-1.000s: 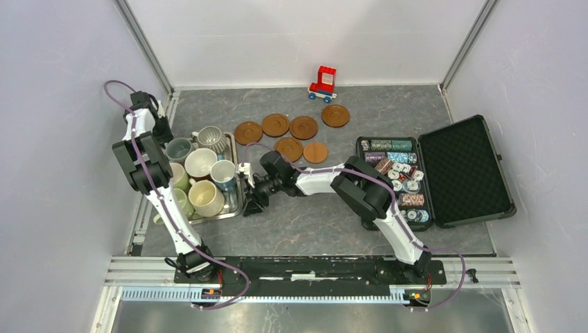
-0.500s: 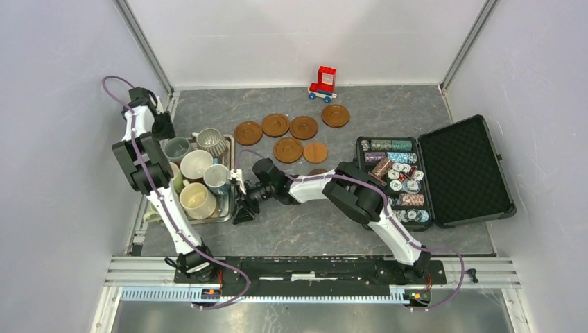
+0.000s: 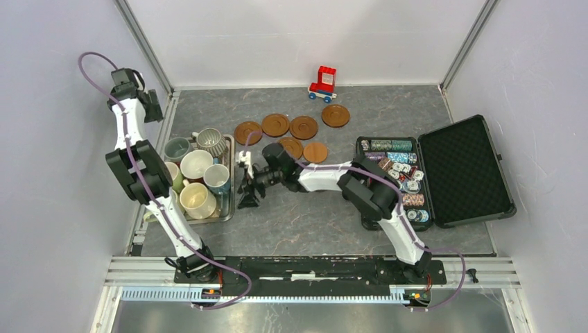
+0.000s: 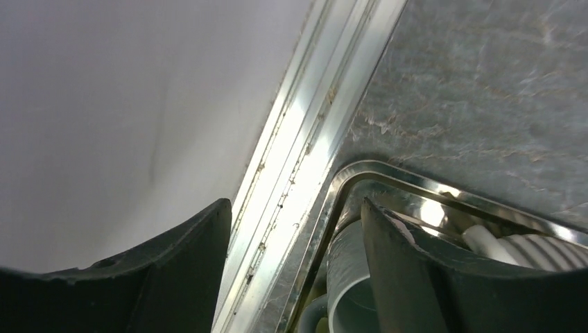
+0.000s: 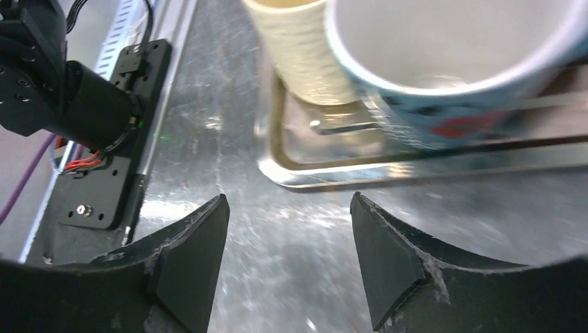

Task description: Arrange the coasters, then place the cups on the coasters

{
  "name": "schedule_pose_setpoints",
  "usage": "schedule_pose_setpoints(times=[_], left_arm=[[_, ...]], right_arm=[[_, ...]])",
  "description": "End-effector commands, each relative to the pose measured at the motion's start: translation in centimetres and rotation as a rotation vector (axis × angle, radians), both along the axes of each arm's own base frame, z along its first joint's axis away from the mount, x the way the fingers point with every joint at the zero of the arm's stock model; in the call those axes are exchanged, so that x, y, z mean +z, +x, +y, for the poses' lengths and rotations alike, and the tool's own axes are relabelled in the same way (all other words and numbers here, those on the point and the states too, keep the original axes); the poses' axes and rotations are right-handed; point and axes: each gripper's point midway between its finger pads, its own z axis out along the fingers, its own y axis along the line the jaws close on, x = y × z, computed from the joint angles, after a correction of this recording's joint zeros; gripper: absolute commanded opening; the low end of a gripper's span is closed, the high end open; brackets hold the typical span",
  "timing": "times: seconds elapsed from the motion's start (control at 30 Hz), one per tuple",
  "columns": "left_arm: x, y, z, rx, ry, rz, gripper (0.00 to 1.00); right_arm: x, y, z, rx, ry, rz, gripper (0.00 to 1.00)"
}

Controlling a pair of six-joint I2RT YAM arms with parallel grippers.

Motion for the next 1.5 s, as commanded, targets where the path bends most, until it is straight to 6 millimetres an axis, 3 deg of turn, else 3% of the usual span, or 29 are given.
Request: schedule_pose_setpoints(times=[0.0,0.1,0.27,0.43,0.53,0.67,0.8,1.0,1.17,1.47], left_arm=[[9.6,1.6,0.0,-0.043,0.115,-0.214,0.77],[12.6,2.0,-1.6,-0.118,0.134,-0.266,0.83],[15.8,3.0,-7.1,-0.292,0.11,-0.304,0.9],[16.5,4.1,-15.1,-0.527,0.009,-0.333,0.93],[15.7,4.4,-20.7,-0.677,-0.059,-0.312,0.93],[12.4,3.8,-29.3,-0.878,-0.154,-0.195,0.93],[8.3,2.5,-36.0,-0.995,-0.251,-0.092,0.9],[2.1,-0.1,-43.2,-1.112,-0.309,0.034,0.86],[-2.0,-0.6,-45.8,-1.126,-0.338,0.109,0.83],[-7.0,0.6,-46.1,-1.087,-0.304,0.161,0.76]], right_arm=[[8.0,5.3,-3.0,-0.083,0.088,-0.185,0.74],[10.6,8.3,-5.4,-0.149,0.091,-0.236,0.79],[13.8,15.5,-10.7,-0.368,0.041,-0.309,0.83],[13.5,22.0,-17.6,-0.61,-0.078,-0.323,0.84],[11.8,24.1,-21.2,-0.701,-0.157,-0.297,0.82],[8.8,25.0,-24.0,-0.728,-0.264,-0.264,0.8],[6.1,24.5,-25.7,-0.721,-0.364,-0.248,0.77],[2.2,24.1,-27.5,-0.709,-0.475,-0.211,0.69],[0.4,24.6,-28.0,-0.706,-0.503,-0.193,0.64],[-2.9,24.5,-27.5,-0.658,-0.525,-0.14,0.57]])
